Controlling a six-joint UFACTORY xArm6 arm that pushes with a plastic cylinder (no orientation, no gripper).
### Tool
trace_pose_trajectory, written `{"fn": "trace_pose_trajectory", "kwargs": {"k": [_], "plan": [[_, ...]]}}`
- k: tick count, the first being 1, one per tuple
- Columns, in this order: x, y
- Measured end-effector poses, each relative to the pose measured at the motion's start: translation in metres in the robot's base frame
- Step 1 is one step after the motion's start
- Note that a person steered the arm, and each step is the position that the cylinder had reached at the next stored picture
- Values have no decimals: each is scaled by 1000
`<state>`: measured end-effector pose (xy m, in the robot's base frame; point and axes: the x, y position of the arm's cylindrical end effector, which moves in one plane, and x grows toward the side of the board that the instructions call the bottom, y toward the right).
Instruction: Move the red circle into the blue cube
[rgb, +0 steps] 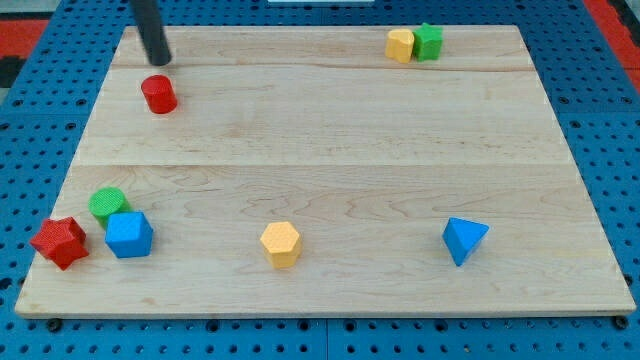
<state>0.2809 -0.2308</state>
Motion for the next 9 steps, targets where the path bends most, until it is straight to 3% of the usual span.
{"fn": "trace_pose_trajectory", "kwargs": {"k": [3,4,8,9], "plan": [[154,60],[170,64],[151,115],[169,132]]}}
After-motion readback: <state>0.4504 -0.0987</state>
